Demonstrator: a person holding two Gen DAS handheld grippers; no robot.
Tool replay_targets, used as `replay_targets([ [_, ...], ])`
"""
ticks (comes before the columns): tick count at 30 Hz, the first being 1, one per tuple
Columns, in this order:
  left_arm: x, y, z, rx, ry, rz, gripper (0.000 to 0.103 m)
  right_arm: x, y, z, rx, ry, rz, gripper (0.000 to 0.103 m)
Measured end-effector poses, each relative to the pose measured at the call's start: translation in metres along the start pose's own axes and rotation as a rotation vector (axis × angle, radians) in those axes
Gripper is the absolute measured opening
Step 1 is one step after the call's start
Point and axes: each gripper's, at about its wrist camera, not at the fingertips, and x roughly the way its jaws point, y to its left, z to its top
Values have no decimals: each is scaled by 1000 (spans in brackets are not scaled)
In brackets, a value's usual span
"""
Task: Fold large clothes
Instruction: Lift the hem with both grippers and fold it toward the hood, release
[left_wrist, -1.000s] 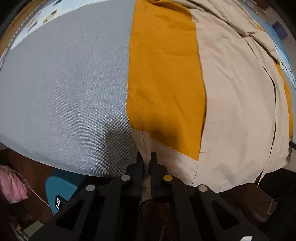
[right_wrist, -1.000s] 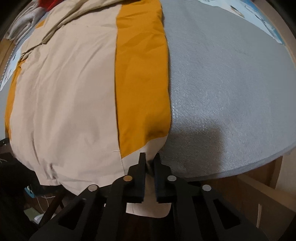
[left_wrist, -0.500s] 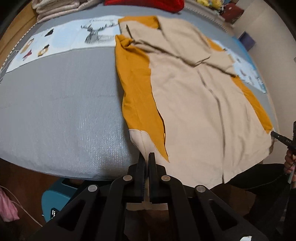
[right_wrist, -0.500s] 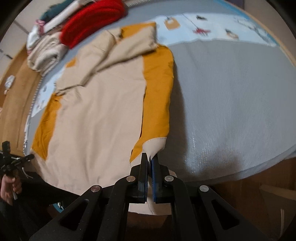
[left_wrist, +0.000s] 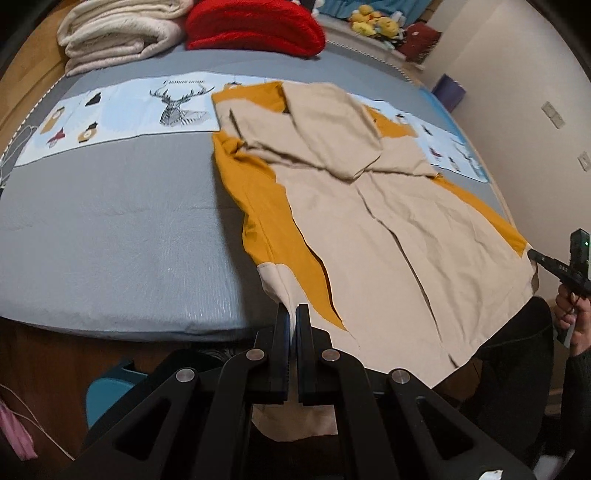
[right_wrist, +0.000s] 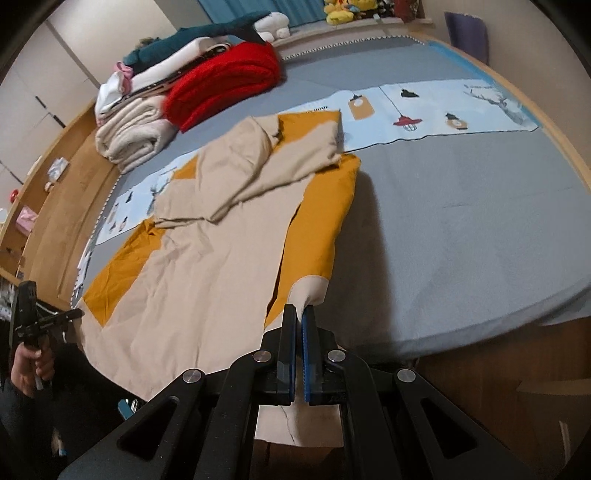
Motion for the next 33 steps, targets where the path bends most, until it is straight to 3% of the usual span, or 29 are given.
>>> replay_targets([
  [9, -47, -7, -20, 61, -28, -48, 1, -87, 14, -51, -25, -137, 10, 3],
  [14, -30, 3, 13, 36, -64, -46, 1, -76, 6, -23, -20, -171, -9, 3],
  [20, 42, 37, 96, -53, -88, -1, 1, -2, -26, 63, 96, -161, 29, 3],
  [24, 100, 58, 145, -100, -80, 36, 1, 74, -46, 125, 142, -131, -22, 3],
  [28, 160, 90, 171, -200, -35, 59, 1, 149, -63, 158, 174, -90, -73, 3],
  [30, 176, 102, 180, -266, 3, 41, 1, 187, -73, 166, 199, -18, -90, 3],
  [33, 189, 101, 192, -208, 28, 87, 1, 213, -79, 181, 203, 13, -108, 3],
])
